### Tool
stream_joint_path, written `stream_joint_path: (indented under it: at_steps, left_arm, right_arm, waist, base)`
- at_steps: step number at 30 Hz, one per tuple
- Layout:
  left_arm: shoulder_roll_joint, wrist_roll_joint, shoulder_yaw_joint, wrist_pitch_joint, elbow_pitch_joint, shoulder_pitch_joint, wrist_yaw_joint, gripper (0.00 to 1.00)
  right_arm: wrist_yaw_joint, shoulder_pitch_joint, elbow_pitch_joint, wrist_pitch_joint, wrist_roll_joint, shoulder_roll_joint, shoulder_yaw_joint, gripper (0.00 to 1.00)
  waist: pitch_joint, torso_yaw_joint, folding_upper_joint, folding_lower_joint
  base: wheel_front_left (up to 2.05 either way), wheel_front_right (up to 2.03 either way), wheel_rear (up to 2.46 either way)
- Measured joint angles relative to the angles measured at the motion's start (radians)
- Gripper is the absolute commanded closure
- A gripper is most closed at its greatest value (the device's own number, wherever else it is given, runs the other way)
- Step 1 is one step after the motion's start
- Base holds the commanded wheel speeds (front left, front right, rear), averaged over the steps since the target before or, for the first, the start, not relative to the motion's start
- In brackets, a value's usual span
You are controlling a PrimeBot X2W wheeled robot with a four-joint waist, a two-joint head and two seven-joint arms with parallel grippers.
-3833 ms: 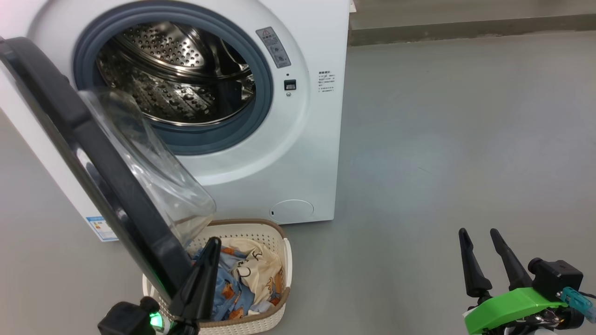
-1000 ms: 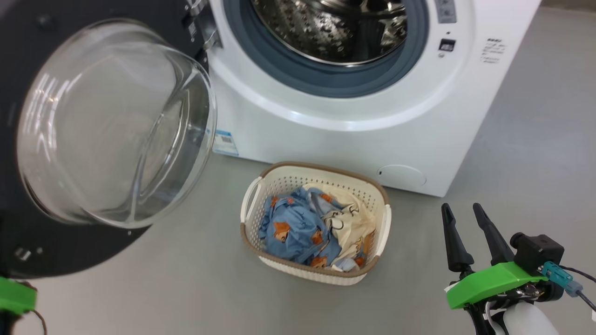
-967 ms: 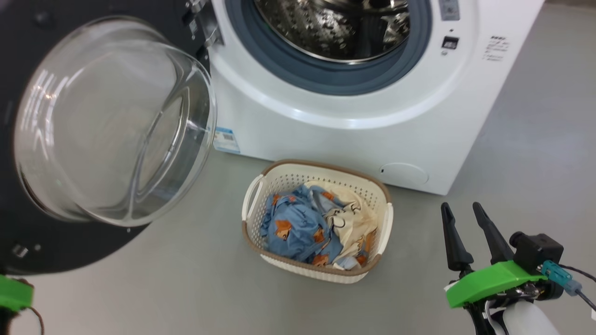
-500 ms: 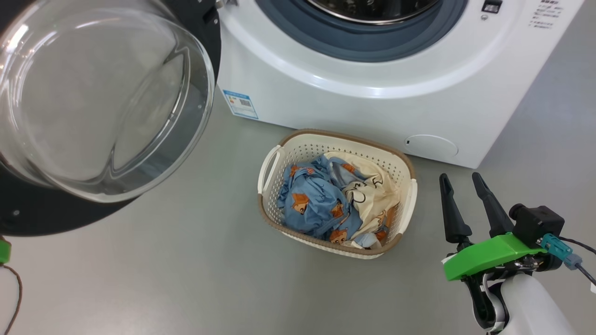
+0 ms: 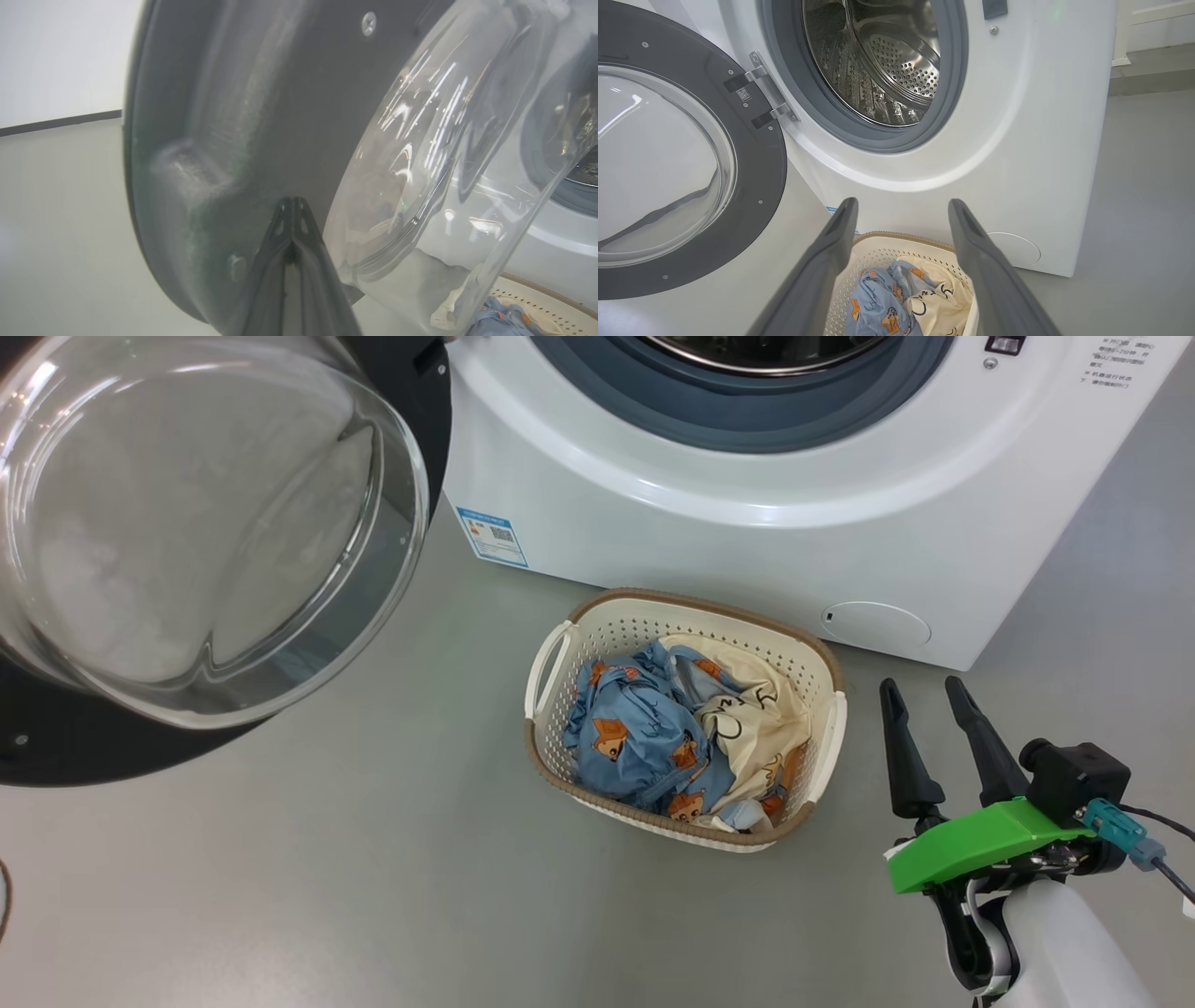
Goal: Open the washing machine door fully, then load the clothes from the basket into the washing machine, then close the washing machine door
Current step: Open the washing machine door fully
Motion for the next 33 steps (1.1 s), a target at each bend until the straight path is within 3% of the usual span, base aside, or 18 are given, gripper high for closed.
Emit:
stream_joint_path:
  at_steps: [20,33]
  left_arm:
    - [0.024,-0.089,-0.132,-0.034,0.075,-0.039,0.0,1.0]
    - [0.081,-0.148,-0.252,-0.063,-0.044,0.031,0.002,1.0]
  right_arm:
    - [0.0,0.001,0.001,0.0,0.018,0.0,0.009,0.0]
    - [0.0,0.034,0.0,0.0,0.037,0.0,0.023,0.0]
  waist:
    - [-0.04,-0.006,0.0,-0.0001]
    - [-0.079,-0.036,0.0,-0.0001]
  base:
    - [0.0,0.0,0.0]
    - [0.0,0.0,0.0]
